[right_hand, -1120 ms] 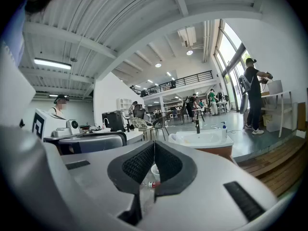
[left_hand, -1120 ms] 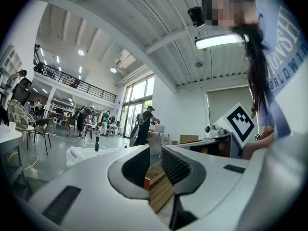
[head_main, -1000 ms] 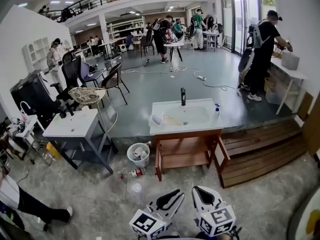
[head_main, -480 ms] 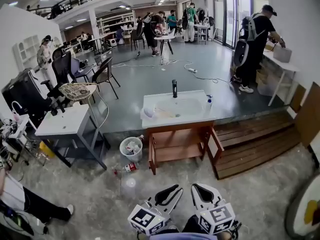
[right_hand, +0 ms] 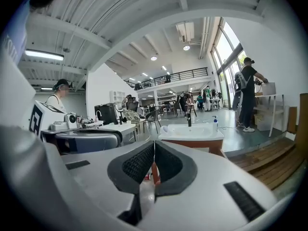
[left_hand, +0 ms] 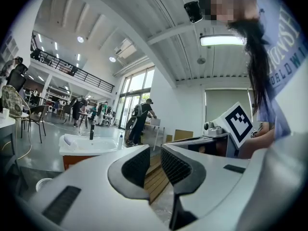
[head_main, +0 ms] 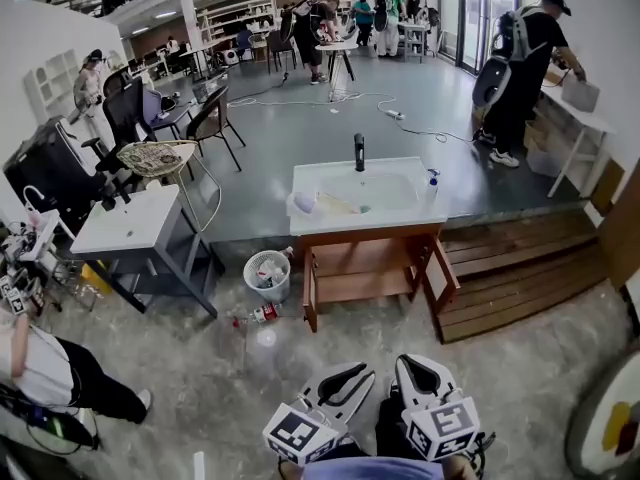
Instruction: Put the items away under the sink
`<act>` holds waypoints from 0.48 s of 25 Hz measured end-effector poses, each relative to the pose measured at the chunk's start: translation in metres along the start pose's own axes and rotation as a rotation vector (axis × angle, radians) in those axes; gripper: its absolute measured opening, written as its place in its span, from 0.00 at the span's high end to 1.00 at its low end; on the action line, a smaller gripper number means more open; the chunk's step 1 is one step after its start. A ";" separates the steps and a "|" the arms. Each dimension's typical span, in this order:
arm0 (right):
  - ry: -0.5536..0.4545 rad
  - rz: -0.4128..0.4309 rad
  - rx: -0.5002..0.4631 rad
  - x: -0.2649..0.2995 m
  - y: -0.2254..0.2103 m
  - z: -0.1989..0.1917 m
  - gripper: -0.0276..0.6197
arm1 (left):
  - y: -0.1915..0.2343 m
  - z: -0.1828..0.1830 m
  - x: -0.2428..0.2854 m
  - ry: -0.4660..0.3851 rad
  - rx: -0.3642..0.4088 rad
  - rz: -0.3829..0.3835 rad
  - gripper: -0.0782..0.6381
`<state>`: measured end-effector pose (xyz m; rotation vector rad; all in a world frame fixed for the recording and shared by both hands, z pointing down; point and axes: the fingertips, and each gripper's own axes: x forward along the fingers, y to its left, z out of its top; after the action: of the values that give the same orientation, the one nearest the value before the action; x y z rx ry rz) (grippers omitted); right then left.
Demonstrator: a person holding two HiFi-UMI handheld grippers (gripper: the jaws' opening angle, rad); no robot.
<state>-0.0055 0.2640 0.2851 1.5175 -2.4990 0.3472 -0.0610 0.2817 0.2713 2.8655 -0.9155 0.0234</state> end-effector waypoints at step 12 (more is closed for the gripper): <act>0.026 0.068 0.013 0.084 -0.092 0.020 0.93 | 0.076 0.008 0.091 0.023 -0.039 0.103 0.80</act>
<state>0.0376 0.1461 0.2991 1.4262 -2.5372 0.3926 -0.0313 0.1672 0.2772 2.7740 -1.0461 0.0475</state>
